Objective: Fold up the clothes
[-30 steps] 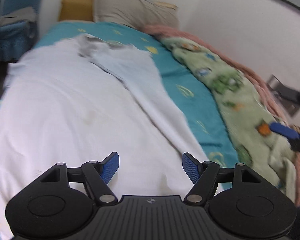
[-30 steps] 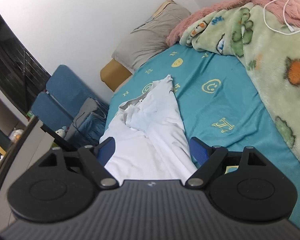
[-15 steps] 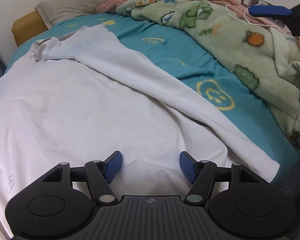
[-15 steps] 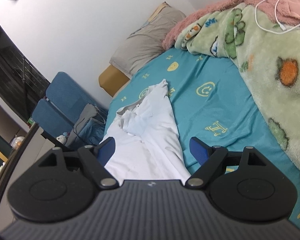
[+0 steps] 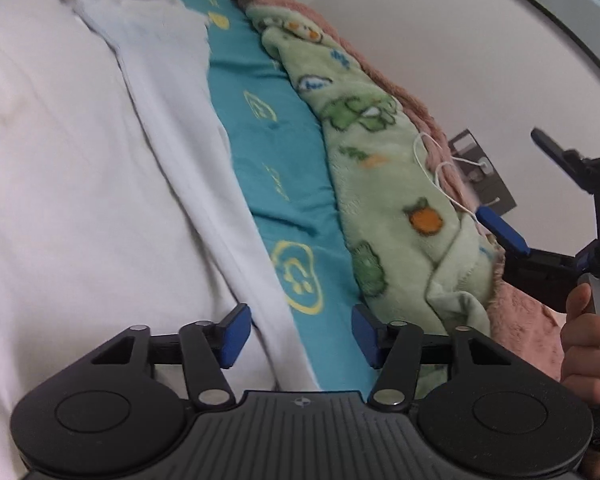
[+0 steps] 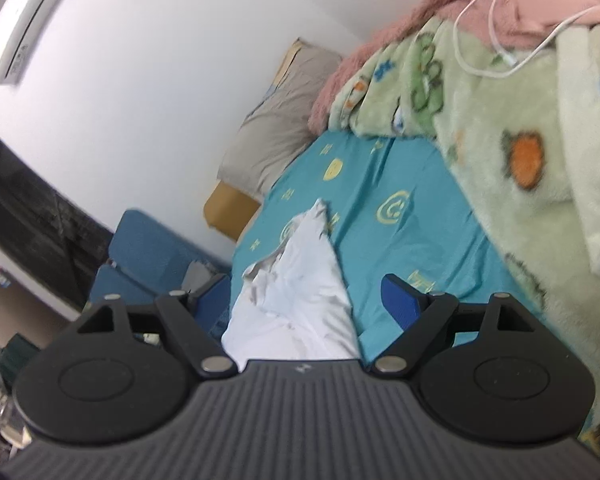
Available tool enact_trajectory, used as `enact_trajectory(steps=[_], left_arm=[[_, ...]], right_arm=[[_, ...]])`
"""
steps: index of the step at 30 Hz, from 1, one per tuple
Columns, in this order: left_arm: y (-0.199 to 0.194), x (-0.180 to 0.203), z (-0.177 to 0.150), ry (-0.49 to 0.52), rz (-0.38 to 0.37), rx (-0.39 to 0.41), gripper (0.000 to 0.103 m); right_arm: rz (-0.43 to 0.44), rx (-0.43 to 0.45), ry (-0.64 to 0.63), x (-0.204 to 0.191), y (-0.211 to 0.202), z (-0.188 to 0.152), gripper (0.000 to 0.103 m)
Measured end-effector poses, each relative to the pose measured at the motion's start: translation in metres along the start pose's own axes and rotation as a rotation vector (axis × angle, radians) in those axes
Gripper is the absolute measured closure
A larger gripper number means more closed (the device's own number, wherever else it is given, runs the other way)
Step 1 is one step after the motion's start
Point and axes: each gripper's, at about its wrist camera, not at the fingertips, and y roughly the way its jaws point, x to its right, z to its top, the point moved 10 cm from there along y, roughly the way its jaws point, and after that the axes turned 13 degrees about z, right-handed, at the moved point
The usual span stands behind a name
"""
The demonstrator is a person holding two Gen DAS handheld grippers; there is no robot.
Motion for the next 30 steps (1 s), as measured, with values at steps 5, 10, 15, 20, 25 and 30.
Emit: enact_trajectory(steps=[5, 10, 15, 20, 25, 30], left_arm=[[0.019, 0.008, -0.021, -0.04, -0.086, -0.091, 0.056], [0.028, 0.008, -0.038, -0.074, -0.106, -0.186, 0.056], [0.019, 0.009, -0.045, -0.11, -0.136, -0.229, 0.053], [0.029, 0.013, -0.044, -0.117, -0.156, -0.238, 0.053], [0.036, 0.019, -0.037, -0.088, -0.187, -0.212, 0.092], [0.014, 0.016, -0.029, -0.095, -0.177, -0.155, 0.101]], right_arm=[[0.016, -0.066, -0.001, -0.002, 0.013, -0.013, 0.018], [0.014, -0.093, 0.051, 0.007, 0.021, -0.019, 0.018], [0.018, -0.124, 0.063, 0.007, 0.023, -0.027, 0.018], [0.003, -0.155, 0.021, 0.003, 0.03, -0.034, 0.018], [-0.035, -0.193, -0.01, 0.005, 0.041, -0.044, 0.018], [-0.064, -0.196, -0.008, 0.01, 0.043, -0.045, 0.018]])
